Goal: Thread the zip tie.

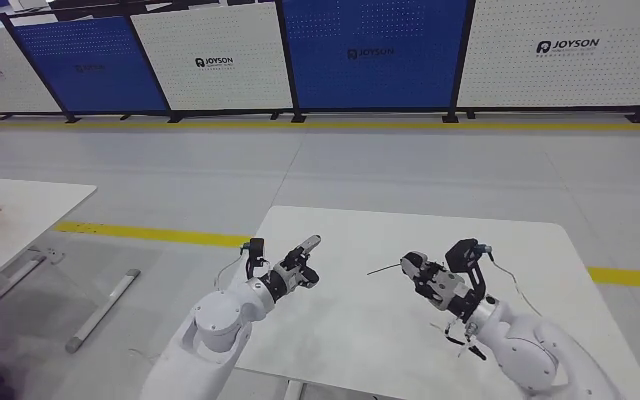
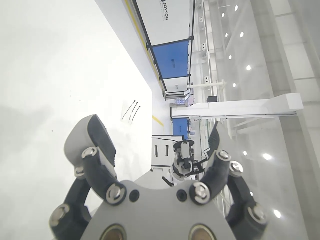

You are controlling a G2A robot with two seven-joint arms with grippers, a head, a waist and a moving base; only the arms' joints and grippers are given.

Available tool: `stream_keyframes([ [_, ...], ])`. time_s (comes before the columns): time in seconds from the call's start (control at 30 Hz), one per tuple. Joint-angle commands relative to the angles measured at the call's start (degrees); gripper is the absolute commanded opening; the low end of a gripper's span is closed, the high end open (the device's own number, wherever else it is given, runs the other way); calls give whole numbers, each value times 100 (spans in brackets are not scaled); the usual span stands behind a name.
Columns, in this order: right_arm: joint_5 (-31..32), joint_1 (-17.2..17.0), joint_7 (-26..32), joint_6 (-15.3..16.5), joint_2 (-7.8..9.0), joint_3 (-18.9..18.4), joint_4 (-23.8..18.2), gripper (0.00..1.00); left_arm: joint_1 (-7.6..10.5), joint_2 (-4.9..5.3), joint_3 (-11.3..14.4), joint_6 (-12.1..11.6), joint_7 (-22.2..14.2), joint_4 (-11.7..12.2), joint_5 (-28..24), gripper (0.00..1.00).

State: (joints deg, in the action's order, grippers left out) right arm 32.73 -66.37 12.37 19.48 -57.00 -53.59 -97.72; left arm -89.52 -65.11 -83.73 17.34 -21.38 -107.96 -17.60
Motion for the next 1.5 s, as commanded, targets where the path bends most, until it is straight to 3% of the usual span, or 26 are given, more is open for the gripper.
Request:
stream_keyframes([
  [0.0,136,6,-48,0,-5,58,-117,0,15,-6,58,43,-44,17,-73,100],
  [0.07,395,43,-212,0,14,212,-146,0,127,-20,152,214,50,43,-156,100],
  [0.3,1076,534,-698,0,203,932,19,0,480,3,678,214,-197,482,-613,100],
  [0.63,1076,534,-698,0,203,932,19,0,497,8,692,214,-178,497,-618,100],
  [0.73,1006,512,-673,0,187,1016,-78,0,526,-7,678,214,-272,686,-1203,100],
  [0.8,1282,602,-662,0,198,1109,-78,0,607,5,680,214,-361,846,-1591,100],
  [0.97,1801,870,-772,0,245,1435,28,0,914,145,1028,214,-620,1294,-2690,100],
  [1.33,1801,870,-772,0,245,1435,28,0,905,135,1042,214,-559,1308,-2791,100],
  [1.47,2079,811,-846,-151,215,1387,-21,0,1013,125,1306,214,-493,1454,-3105,100],
])
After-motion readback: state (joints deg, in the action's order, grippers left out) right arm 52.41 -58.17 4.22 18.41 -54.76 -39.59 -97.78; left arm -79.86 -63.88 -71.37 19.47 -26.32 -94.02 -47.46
